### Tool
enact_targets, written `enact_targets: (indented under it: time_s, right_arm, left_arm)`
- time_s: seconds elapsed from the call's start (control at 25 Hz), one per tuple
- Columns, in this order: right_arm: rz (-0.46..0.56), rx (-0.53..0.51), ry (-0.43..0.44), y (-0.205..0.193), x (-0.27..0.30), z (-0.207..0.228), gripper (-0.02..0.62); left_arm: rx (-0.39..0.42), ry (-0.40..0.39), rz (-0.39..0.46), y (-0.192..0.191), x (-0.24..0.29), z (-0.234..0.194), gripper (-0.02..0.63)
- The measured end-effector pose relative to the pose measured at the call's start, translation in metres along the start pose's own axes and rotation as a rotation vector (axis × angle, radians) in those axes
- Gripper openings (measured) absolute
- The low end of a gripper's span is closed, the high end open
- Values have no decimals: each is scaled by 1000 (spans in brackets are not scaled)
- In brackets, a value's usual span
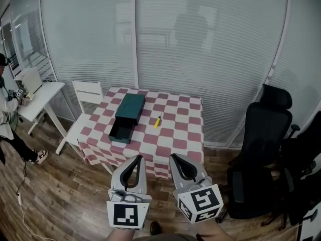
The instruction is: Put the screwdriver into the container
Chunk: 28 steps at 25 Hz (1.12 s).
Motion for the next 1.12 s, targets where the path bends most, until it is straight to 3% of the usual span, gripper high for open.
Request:
enact_targets:
  time_s: [0.24, 0.72, 1.12]
  right_arm:
    - [-23, 4, -28, -2, 31, 3, 26]
    - [-94, 44, -11, -32, 95, 21, 26]
    - [-112, 69, -5, -52, 169, 77, 26]
  left_arm:
    - [-22, -20, -2, -7, 21, -28, 2]
    - [-55, -6, -84, -45, 65, -65, 2]
    - [-22, 13, -125, -67, 148, -92, 2]
Point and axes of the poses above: the fingertips, and each gripper's own axes: x forward along the fingers, z to its right, y out of its top, the point moved 7 cm from there along -x, backward along the fingers, and after that the axes turned 9 degrees about -x, right-handed, at the moved point
